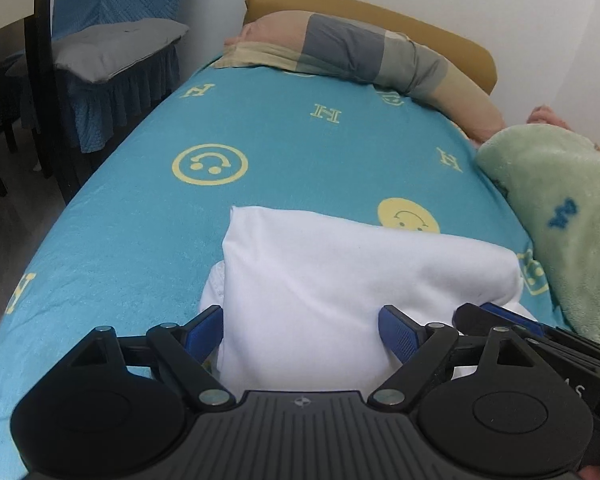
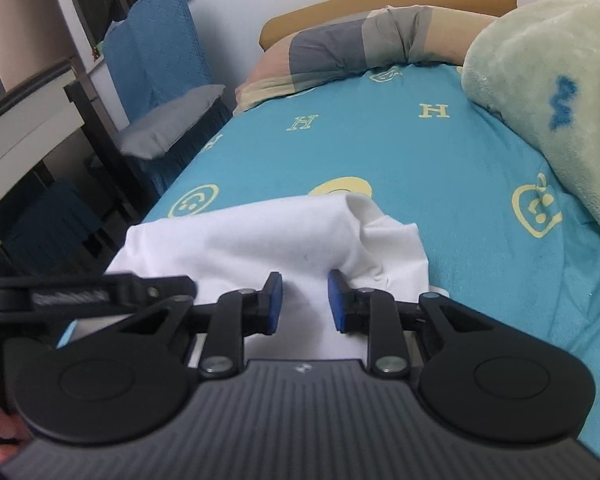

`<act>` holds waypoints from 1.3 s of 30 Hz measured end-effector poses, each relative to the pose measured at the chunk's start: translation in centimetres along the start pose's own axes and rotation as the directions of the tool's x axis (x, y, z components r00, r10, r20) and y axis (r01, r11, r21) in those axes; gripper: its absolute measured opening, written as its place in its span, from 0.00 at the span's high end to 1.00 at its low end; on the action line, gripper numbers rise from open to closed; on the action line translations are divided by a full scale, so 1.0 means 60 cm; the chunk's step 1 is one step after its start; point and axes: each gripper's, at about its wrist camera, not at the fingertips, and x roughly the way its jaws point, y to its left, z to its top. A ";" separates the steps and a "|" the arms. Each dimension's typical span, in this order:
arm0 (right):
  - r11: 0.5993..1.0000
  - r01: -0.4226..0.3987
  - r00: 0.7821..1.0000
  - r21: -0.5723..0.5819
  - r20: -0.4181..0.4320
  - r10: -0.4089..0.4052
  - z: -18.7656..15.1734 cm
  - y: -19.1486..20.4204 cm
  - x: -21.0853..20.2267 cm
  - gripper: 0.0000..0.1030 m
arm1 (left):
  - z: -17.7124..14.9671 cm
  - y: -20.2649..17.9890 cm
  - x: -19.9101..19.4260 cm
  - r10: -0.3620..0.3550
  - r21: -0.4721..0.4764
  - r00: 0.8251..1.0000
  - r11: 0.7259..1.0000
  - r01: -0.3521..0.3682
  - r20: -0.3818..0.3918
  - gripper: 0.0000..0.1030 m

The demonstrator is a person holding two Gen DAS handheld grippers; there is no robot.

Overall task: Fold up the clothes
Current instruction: 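Open both grippers and release the shirt folded into a square, then grasp the edge of the folded shirt square with both grippers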

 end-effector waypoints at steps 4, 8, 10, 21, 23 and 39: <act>1.000 0.010 1.000 0.022 0.000 -0.010 0.008 0.011 -0.023 0.71 | 0.003 -0.004 -0.024 -0.029 -0.029 1.000 0.999 0.029 0.011 0.17; 0.997 -0.011 0.999 0.073 0.042 0.008 0.016 0.012 -0.067 0.70 | -0.005 -0.006 -0.070 -0.036 -0.034 0.999 0.999 0.037 0.018 0.17; 0.996 -0.012 0.998 0.089 0.057 0.007 0.017 0.013 -0.093 0.70 | -0.013 -0.009 -0.099 -0.058 -0.023 0.998 0.998 0.059 0.025 0.16; 0.999 0.044 0.996 0.030 -0.074 -0.042 -0.027 0.028 -0.103 0.71 | -0.045 -0.030 -0.106 0.004 0.081 0.999 0.997 0.000 -0.050 0.16; 0.998 0.048 0.994 0.038 -0.103 -0.043 -0.035 0.022 -0.084 0.72 | -0.048 -0.023 -0.092 0.003 0.063 0.997 0.998 0.002 -0.082 0.16; 0.973 -0.014 1.000 0.232 -0.009 0.016 -0.027 0.011 -0.176 0.23 | -0.064 -0.003 -0.213 -0.203 -0.141 0.977 0.971 0.194 -0.059 0.13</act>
